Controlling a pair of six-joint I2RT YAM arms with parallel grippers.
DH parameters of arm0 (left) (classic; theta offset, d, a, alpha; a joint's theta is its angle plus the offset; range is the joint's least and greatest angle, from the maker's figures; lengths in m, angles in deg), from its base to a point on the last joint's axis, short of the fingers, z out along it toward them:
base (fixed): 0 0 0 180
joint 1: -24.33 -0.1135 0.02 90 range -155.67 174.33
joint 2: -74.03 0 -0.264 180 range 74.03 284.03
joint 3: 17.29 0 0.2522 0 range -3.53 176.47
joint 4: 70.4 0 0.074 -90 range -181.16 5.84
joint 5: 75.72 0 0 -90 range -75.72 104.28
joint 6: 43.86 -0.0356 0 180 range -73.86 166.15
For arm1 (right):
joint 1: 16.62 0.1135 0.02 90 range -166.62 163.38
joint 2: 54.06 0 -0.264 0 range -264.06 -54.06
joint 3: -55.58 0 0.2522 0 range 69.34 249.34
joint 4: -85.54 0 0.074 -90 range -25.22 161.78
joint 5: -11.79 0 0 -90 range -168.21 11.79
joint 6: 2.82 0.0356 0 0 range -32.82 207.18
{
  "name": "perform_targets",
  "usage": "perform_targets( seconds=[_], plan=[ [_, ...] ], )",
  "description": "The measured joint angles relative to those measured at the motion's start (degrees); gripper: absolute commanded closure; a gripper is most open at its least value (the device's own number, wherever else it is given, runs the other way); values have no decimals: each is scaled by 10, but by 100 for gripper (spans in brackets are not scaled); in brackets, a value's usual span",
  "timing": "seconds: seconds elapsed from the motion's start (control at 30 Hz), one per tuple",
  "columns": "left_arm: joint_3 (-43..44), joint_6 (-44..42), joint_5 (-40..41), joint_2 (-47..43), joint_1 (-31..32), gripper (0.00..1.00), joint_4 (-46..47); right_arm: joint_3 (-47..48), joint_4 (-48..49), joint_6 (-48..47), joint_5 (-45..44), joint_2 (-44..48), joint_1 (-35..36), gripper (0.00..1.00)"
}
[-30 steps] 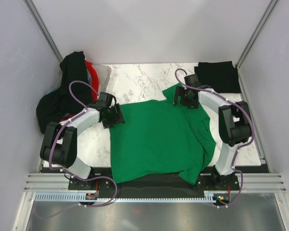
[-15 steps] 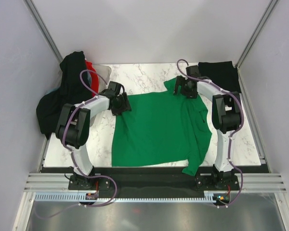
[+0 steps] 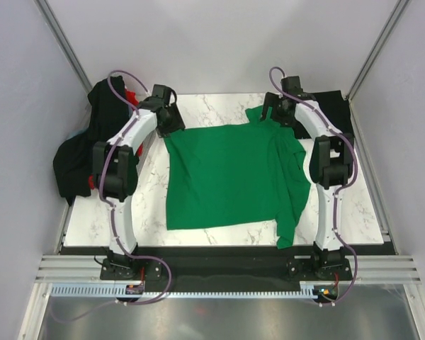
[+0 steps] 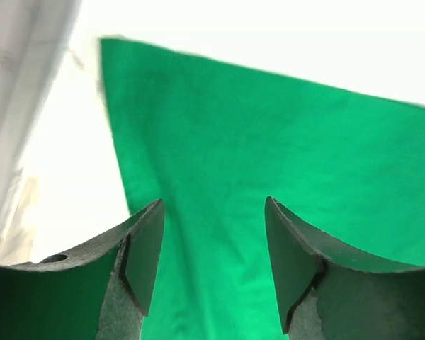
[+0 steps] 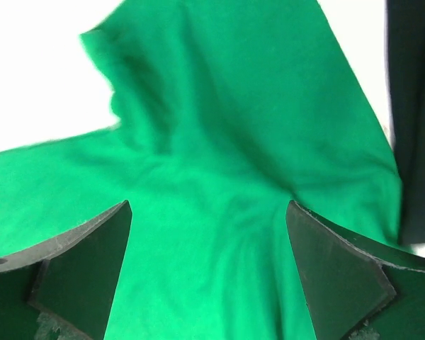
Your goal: Fold and stack the t-shirts
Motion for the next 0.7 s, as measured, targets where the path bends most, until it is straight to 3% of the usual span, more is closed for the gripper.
perform_targets(
  seconds=[0.2,0.43,0.53,0.7],
  plan=[
    [-69,0,10,-160,7,32,-31,-102,-10,-1,12,161,10,2],
    [-329,14,14,-406,70,32,-18,-412,28,29,-24,476,28,2],
    [-439,33,0,-442,111,32,-1,-532,24,60,-42,549,21,2],
    [-570,78,-16,-441,173,33,35,-706,22,105,-55,585,7,2]
  ],
)
